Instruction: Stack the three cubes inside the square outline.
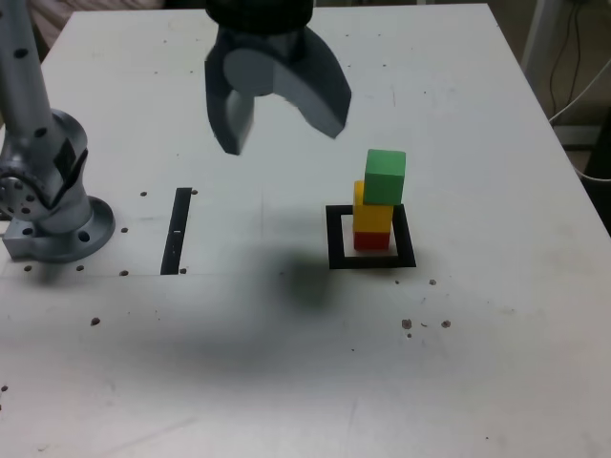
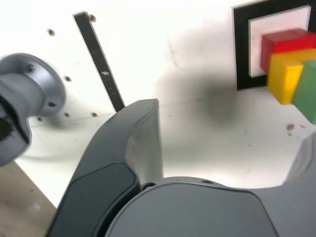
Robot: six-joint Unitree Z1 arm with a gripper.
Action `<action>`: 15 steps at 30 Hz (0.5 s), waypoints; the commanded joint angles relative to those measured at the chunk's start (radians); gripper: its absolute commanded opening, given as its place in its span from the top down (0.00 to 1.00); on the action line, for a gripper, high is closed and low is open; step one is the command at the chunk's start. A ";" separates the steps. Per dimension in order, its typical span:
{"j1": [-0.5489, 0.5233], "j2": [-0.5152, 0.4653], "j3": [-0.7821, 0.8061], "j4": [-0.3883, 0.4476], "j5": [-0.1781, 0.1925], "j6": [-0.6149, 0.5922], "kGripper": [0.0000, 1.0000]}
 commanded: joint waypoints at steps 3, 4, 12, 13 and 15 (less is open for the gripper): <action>0.015 -0.079 0.090 0.007 0.069 -0.012 0.01; 0.016 -0.095 0.111 0.004 0.074 -0.019 0.01; -0.007 -0.259 0.375 -0.107 0.032 -0.103 0.00; -0.012 -0.275 0.401 -0.114 0.028 -0.114 0.00; -0.018 -0.301 0.441 -0.121 0.024 -0.129 0.00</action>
